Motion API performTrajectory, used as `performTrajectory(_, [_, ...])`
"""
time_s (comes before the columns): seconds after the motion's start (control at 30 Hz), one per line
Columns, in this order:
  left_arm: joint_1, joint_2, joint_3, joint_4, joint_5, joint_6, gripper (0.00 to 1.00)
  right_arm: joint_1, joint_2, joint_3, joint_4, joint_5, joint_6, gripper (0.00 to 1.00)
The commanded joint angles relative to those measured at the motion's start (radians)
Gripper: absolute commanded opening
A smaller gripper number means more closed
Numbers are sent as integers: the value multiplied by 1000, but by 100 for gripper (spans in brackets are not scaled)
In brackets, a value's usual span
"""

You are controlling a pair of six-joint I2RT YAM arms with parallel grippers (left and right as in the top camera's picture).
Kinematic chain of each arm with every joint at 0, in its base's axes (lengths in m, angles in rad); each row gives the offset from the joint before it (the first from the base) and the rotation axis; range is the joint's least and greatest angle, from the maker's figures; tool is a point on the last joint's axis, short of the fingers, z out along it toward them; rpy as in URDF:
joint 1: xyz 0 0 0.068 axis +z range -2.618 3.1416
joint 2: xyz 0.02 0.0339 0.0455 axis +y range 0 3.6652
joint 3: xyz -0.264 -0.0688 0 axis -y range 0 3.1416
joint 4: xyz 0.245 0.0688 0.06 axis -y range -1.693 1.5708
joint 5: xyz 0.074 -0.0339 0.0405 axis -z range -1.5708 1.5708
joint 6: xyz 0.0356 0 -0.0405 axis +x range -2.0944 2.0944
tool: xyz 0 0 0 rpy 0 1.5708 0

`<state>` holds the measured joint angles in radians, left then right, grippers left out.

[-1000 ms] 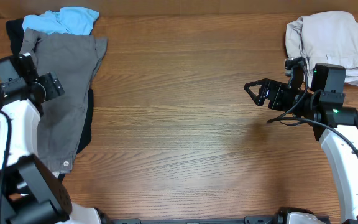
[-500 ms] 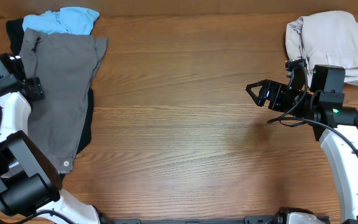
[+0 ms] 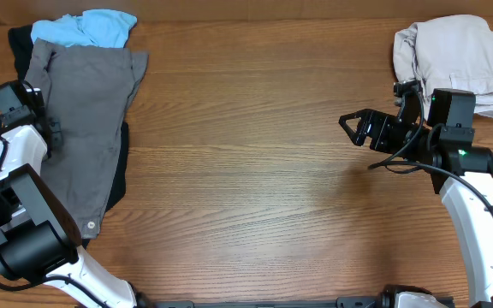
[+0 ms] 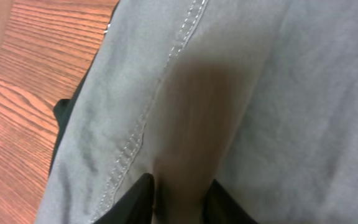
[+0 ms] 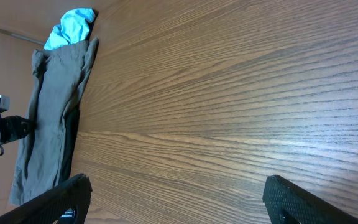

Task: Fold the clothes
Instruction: 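Move the left gripper down onto the grey shorts on the left pile, then pull the grey shorts to table center with the left gripper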

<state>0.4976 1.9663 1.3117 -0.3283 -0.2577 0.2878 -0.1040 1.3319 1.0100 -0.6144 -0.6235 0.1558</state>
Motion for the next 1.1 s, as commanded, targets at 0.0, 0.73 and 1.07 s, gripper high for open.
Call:
performTrajectory(0.0, [3, 14, 27, 5, -39, -16, 19, 5, 0, 24, 6, 2, -10, 93])
performTrajectory(0.73, [-360, -5, 451, -431, 660, -421, 4, -5, -3, 47, 32, -26, 6, 87])
performTrajectory(1.07, [-900, -3, 473, -290, 690, -502, 4, -151, -8, 228, -180, -26, 1, 88])
